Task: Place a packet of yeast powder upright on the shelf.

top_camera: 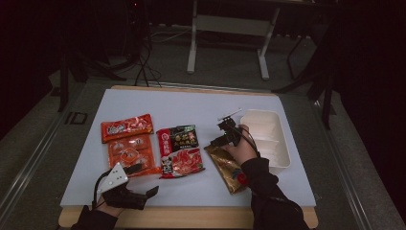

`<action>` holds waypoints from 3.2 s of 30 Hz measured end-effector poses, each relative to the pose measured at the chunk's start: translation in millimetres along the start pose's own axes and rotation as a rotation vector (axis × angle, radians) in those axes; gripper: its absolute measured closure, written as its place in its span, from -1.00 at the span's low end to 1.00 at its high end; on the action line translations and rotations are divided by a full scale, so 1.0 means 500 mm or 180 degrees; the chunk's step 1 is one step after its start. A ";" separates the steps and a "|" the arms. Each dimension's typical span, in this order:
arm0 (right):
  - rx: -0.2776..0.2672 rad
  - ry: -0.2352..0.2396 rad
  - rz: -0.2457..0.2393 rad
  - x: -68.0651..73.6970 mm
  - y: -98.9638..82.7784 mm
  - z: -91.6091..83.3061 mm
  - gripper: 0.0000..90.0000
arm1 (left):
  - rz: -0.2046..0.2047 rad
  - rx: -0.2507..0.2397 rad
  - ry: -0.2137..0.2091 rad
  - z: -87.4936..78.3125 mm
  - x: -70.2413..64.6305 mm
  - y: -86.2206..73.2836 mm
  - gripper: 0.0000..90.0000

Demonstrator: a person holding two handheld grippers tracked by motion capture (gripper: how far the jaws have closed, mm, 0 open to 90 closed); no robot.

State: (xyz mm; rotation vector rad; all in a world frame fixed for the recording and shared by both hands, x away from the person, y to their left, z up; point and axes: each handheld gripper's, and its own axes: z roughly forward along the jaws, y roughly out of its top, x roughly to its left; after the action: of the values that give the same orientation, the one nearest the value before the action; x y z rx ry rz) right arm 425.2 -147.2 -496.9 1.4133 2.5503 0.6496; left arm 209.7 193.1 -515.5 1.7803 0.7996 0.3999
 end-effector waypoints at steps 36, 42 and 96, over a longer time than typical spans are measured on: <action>-0.0149 0.0118 -0.0302 0.016 -0.017 -0.069 0.95 | -0.0030 0.0046 0.0000 0.006 0.000 -0.002 -0.95; -0.0366 0.0230 -0.0297 0.018 -0.025 -0.109 0.96 | -0.0032 0.0052 0.0000 0.007 0.000 -0.002 -0.95; -0.1628 0.0715 -0.0421 0.023 0.031 -0.360 0.97 | -0.0031 0.0075 -0.0006 0.009 0.000 -0.003 -0.95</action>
State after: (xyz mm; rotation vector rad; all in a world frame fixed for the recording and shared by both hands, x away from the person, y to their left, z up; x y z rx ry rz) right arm 370.2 -183.9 -328.2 1.0373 2.3503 1.3787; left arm 212.3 190.2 -518.5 1.7976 0.8144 0.3837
